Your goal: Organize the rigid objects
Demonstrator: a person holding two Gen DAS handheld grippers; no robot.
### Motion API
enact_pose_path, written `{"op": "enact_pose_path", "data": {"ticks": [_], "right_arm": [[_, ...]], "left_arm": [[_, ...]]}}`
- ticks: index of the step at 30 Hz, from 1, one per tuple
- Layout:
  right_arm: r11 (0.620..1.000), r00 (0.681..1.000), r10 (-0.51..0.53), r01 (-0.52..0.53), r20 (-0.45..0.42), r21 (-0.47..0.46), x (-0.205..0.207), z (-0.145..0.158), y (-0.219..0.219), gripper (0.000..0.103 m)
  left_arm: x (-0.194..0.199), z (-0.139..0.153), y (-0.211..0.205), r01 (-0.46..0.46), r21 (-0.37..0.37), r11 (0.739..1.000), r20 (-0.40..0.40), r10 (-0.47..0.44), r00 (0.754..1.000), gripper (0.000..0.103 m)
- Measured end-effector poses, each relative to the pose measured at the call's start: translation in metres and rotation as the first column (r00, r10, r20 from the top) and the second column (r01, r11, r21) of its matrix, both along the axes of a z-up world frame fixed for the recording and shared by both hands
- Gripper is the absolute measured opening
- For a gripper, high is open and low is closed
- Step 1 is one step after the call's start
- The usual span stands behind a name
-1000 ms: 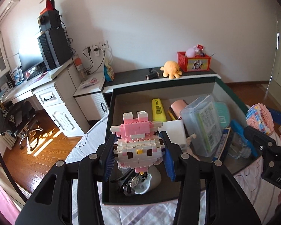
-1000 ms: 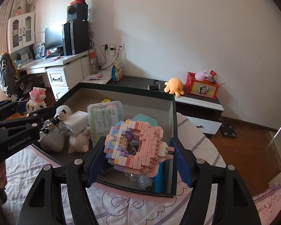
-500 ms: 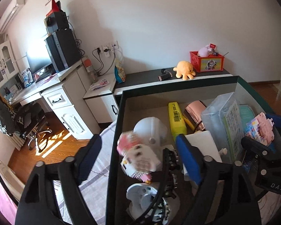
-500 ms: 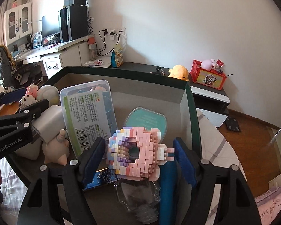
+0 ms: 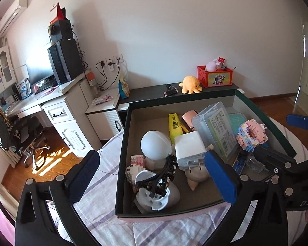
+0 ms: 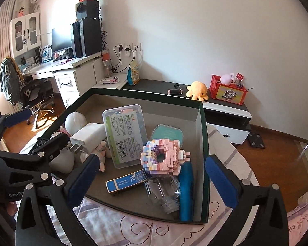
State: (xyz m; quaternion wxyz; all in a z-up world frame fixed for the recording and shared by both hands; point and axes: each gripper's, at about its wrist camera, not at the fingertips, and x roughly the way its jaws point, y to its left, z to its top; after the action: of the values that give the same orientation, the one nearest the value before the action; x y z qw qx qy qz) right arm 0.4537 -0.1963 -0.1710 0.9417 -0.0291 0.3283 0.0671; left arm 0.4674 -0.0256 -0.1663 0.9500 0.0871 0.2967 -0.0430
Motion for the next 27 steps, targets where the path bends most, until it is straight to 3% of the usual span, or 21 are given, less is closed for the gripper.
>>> {"op": "enact_pose_path", "data": {"ticks": [5,14,27], "right_arm": [[1.000,1.000,-0.014,0.014,0.018,0.010,-0.022,0.012,0.000,0.103],[0.999,0.999,-0.019,0.018,0.025,0.046,-0.062,0.031,-0.004,0.103],[0.995,0.992,-0.019,0.006,0.128,0.102,-0.160,0.074,-0.004,0.103]], "left_arm": [[-0.019,0.008,0.006,0.011,-0.058,0.998,-0.008,-0.011,1.000,0.103],[-0.062,0.029,0.002,0.030,-0.090,0.995,0.010,-0.029,1.000,0.103],[-0.170,0.078,0.007,0.027,-0.076,0.997,0.161,-0.014,0.987,0.103]]}}
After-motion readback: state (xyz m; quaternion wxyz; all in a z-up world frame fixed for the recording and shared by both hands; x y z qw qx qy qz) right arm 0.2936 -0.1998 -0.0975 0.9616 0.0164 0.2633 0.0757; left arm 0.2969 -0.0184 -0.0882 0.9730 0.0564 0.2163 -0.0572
